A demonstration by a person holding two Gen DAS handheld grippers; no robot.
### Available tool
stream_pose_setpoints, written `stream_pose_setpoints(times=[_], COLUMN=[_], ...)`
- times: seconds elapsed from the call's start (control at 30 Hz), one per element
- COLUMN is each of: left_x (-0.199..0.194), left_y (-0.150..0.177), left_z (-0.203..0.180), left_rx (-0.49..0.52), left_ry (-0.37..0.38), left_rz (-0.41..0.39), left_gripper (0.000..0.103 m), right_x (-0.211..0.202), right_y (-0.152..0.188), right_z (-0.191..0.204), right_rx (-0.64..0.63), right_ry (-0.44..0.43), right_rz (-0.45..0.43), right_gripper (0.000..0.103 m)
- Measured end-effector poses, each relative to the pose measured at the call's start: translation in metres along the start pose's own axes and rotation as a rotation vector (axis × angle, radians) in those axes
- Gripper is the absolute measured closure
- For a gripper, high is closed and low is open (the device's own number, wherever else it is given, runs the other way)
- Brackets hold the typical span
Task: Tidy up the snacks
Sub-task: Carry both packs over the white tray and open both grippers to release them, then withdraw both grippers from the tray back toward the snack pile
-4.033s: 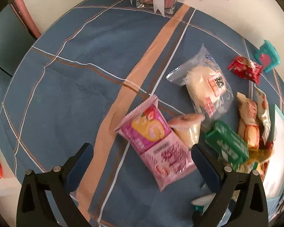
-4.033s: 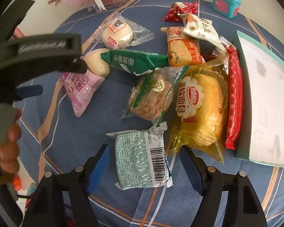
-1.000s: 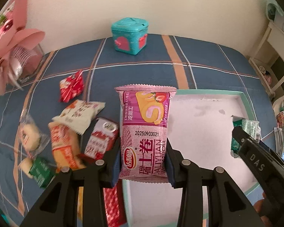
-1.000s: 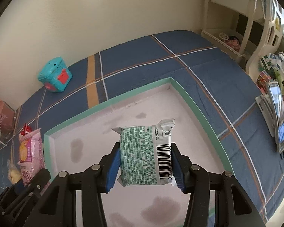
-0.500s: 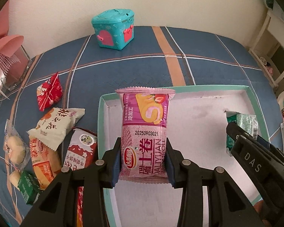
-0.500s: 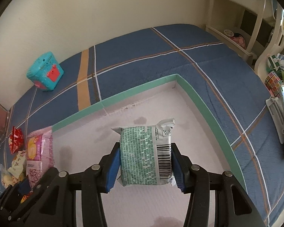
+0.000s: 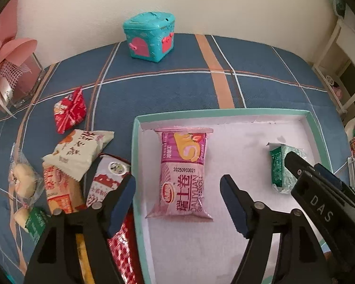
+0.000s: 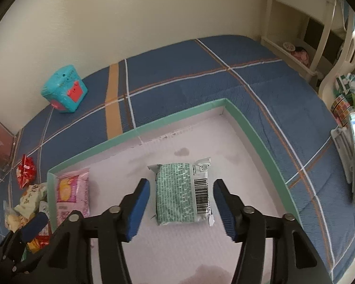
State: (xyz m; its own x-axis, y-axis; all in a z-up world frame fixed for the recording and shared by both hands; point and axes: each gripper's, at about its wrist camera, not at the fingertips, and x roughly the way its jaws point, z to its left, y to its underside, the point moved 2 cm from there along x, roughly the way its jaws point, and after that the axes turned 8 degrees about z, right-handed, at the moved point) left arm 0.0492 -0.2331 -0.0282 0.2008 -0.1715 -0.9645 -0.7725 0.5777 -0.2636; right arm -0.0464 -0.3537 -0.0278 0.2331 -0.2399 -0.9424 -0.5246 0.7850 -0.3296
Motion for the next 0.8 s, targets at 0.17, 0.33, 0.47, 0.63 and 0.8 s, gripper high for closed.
stream_pose_setpoints(times=[0.17,0.33,0.47,0.63,0.8], left_x=[-0.018,-0.027,-0.033,-0.040,-0.052], left_y=[0.007,0.017,0.029,0.045,0.065], left_z=[0.015,0.033,0.045,0.066,0.092], left_rx=[-0.039,-0.082,-0.083,-0.107,-0.155], left_ry=[-0.012,-0.037,-0.065,-0.092,-0.115], left_rz=[-0.020,-0.021,-0.022,-0.034,-0.052], left_gripper=[0.022,0.022,0.021,0.016,0.015], right_x=[-0.014,-0.023,-0.025,-0.032,-0.039], right_y=[0.009,0.023,0.036,0.054,0.071], right_z=[0.004,0.007,0.012,0.020,0.025], right_rx=[-0.022,-0.042,-0.063,-0.100,-0.121], right_ry=[-0.009,-0.009,-0.017,-0.012,-0.016], right_rz=[0.012,0.024,0.048,0.056,0.057], right_gripper=[0.037,0.034,0.032,0.030,0.030])
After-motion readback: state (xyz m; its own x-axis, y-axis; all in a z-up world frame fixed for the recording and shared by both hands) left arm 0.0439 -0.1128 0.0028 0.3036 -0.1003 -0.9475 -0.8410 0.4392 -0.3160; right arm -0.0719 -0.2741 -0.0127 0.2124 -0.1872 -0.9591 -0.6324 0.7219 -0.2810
